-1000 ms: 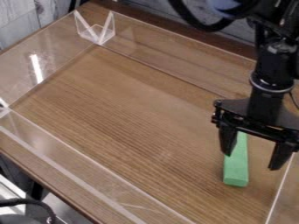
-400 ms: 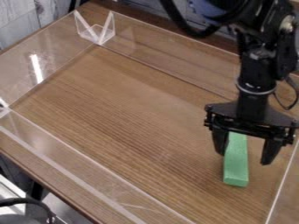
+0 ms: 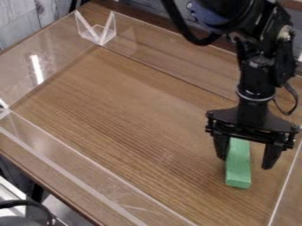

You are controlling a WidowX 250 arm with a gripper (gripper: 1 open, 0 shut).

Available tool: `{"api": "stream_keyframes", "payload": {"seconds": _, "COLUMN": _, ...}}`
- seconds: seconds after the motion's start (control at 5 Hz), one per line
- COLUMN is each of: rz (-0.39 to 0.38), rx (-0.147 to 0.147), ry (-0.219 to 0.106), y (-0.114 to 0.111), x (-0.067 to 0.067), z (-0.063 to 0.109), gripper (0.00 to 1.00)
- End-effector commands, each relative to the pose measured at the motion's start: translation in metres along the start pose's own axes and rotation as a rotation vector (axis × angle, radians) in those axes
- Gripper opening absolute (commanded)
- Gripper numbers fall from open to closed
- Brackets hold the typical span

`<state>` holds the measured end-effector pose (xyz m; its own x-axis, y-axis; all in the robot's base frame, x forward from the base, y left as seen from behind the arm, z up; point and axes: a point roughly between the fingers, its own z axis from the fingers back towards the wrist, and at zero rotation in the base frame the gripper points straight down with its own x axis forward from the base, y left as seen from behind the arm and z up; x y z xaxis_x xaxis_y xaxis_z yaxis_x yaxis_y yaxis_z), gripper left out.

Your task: Put the green block in the brown bowl

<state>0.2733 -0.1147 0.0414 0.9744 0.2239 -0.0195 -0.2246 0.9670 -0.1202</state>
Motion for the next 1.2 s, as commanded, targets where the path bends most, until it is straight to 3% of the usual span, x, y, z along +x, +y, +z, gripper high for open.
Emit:
{"api": "stream_keyframes", "payload": {"seconds": 0.0, "rz": 0.010, "rx": -0.023, "ry": -0.027, "y": 0.0000, "x": 0.0060, "z": 0.0064, "gripper": 1.00}}
{"api": "stream_keyframes", "payload": {"seconds": 0.8, "rz": 0.012, "rx": -0.027, "ry": -0.010, "y": 0.0021, "x": 0.0064, "z": -0.0019, "gripper": 1.00}}
{"api": "stream_keyframes", "payload": {"seconds": 1.0, "rz": 0.013, "rx": -0.028, "ry": -0.005, "y": 0.0023, "x": 0.0061, "z": -0.0035, "gripper": 0.00}}
